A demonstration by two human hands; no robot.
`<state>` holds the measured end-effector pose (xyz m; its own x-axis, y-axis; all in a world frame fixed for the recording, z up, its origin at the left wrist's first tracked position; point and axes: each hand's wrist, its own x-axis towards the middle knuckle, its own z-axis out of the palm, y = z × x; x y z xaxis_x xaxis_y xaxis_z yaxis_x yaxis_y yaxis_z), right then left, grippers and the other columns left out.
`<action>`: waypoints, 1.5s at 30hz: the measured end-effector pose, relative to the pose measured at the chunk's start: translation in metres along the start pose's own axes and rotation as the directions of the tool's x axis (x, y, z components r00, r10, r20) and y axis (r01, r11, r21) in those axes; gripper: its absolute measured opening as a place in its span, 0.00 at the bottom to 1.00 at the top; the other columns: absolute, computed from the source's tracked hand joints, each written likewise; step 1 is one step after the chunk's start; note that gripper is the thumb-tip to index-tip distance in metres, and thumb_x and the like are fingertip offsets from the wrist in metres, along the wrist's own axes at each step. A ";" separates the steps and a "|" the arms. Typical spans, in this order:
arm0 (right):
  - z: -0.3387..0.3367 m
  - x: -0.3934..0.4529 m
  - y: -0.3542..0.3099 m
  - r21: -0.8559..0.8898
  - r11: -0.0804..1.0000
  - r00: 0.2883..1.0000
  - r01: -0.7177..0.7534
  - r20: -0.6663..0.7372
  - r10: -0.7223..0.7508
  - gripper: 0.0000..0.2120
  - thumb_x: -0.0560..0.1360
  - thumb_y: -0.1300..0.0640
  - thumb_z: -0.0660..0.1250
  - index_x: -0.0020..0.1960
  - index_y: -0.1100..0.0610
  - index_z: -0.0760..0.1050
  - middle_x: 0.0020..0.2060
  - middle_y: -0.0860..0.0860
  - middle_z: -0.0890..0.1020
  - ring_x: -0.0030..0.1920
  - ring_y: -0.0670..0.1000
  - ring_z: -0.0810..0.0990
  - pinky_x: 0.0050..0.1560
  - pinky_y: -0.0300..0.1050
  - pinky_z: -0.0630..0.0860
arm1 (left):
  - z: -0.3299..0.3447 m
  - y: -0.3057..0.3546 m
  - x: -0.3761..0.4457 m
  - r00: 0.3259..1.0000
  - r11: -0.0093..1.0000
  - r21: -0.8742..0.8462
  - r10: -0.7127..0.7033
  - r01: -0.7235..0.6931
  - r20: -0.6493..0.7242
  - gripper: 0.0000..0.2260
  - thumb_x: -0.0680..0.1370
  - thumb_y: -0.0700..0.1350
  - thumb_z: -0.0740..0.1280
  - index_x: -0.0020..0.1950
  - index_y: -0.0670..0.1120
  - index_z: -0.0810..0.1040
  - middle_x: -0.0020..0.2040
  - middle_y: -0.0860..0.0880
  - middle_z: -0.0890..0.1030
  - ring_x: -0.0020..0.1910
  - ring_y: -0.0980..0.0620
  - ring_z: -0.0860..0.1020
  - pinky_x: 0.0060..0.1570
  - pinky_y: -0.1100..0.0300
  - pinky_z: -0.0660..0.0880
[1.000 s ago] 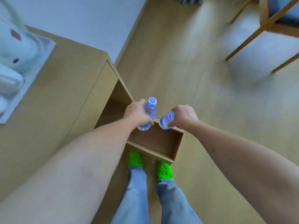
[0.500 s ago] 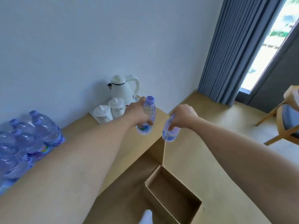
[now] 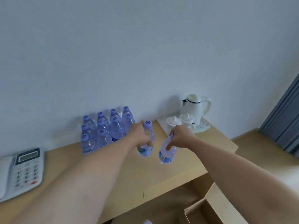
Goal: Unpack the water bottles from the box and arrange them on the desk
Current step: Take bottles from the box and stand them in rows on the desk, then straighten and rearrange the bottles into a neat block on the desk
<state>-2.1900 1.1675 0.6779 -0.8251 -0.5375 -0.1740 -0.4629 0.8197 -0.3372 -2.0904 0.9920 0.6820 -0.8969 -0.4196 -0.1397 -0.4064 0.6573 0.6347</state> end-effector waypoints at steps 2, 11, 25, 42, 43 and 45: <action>0.015 0.011 -0.025 -0.029 0.999 0.998 0.040 0.039 -0.039 0.25 0.49 0.42 0.81 0.40 0.52 0.80 0.36 0.48 0.81 0.39 0.50 0.80 0.37 0.43 0.79 | -0.011 -0.023 -0.001 1.000 0.998 -0.060 -0.024 0.024 -0.011 0.27 0.58 0.41 0.79 0.53 0.47 0.73 0.49 0.49 0.81 0.48 0.49 0.81 0.45 0.54 0.80; 0.048 0.065 -0.093 -0.140 0.970 0.974 0.198 0.136 -0.180 0.27 0.47 0.43 0.80 0.43 0.51 0.81 0.37 0.45 0.82 0.39 0.48 0.81 0.39 0.42 0.81 | -0.027 -0.075 0.019 0.993 0.980 -0.159 -0.121 0.118 -0.011 0.22 0.65 0.37 0.77 0.56 0.42 0.74 0.53 0.45 0.76 0.51 0.48 0.78 0.51 0.58 0.78; 0.064 0.145 -0.128 -0.063 0.898 0.896 0.435 0.133 -0.425 0.20 0.55 0.50 0.78 0.30 0.53 0.66 0.28 0.48 0.72 0.27 0.47 0.69 0.24 0.39 0.62 | -0.038 -0.094 0.055 0.981 0.948 0.260 -0.163 0.185 -0.103 0.27 0.58 0.35 0.78 0.51 0.45 0.68 0.44 0.46 0.74 0.42 0.44 0.76 0.35 0.51 0.75; 0.068 0.146 -0.124 0.039 0.915 0.903 0.401 0.149 -0.402 0.21 0.63 0.45 0.76 0.40 0.53 0.67 0.35 0.47 0.72 0.35 0.49 0.72 0.29 0.40 0.64 | -0.029 -0.092 0.051 0.975 0.838 0.533 0.002 0.119 -0.222 0.19 0.67 0.31 0.69 0.53 0.44 0.68 0.52 0.45 0.69 0.49 0.46 0.71 0.38 0.55 0.71; 0.065 0.144 -0.124 0.008 0.919 0.908 0.393 0.154 -0.390 0.19 0.63 0.45 0.75 0.42 0.52 0.68 0.36 0.47 0.72 0.36 0.50 0.73 0.29 0.40 0.65 | -0.030 -0.094 0.050 0.979 0.833 0.543 0.006 0.106 -0.201 0.20 0.67 0.34 0.71 0.55 0.44 0.69 0.52 0.46 0.69 0.51 0.46 0.71 0.39 0.54 0.72; 0.058 0.143 -0.126 -0.048 0.921 0.915 0.386 0.143 -0.376 0.17 0.64 0.46 0.73 0.44 0.52 0.70 0.39 0.48 0.75 0.38 0.51 0.75 0.30 0.41 0.66 | -0.035 -0.095 0.047 0.985 0.871 0.486 0.011 0.074 -0.171 0.24 0.65 0.41 0.73 0.59 0.46 0.70 0.53 0.47 0.69 0.53 0.46 0.70 0.44 0.53 0.75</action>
<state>-2.2305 0.9764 0.6414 -0.5350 -0.8287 -0.1644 -0.7604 0.5572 -0.3338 -2.0879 0.8880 0.6415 -0.8583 -0.5131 -0.0003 -0.5054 0.8454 0.1730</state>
